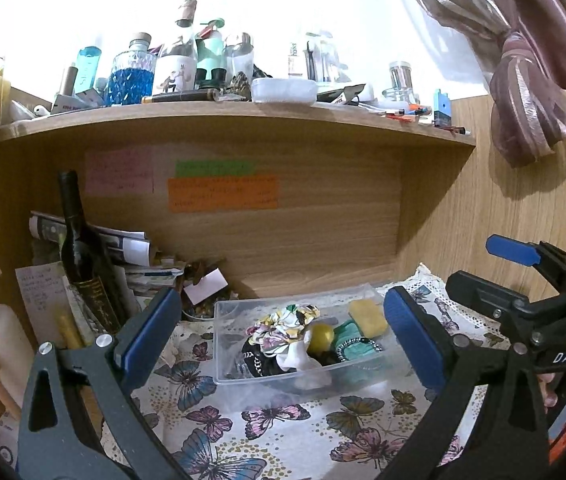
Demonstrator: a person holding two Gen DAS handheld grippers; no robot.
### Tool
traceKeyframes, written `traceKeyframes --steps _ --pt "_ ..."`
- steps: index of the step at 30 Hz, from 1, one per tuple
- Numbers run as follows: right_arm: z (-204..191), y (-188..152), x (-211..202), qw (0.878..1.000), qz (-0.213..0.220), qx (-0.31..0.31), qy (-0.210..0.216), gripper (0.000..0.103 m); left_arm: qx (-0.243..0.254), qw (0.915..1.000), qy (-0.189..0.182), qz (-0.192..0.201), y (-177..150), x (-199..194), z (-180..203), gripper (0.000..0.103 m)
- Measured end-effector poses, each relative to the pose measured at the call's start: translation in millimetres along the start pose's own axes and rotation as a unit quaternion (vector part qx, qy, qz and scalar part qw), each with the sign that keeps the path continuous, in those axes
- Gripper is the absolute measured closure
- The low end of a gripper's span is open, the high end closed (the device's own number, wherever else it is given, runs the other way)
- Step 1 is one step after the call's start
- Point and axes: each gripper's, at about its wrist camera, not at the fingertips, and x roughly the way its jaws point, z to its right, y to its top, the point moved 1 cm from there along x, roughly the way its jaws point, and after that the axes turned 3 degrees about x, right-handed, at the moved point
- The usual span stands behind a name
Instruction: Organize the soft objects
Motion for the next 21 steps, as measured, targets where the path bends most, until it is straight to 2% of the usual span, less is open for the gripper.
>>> traceKeyframes --steps 21 --pt "1.4 -3.4 -1.0 1.0 -0.003 0.012 0.006 0.0 -0.003 1.0 -0.006 0.0 -1.7 0.6 3.5 0.0"
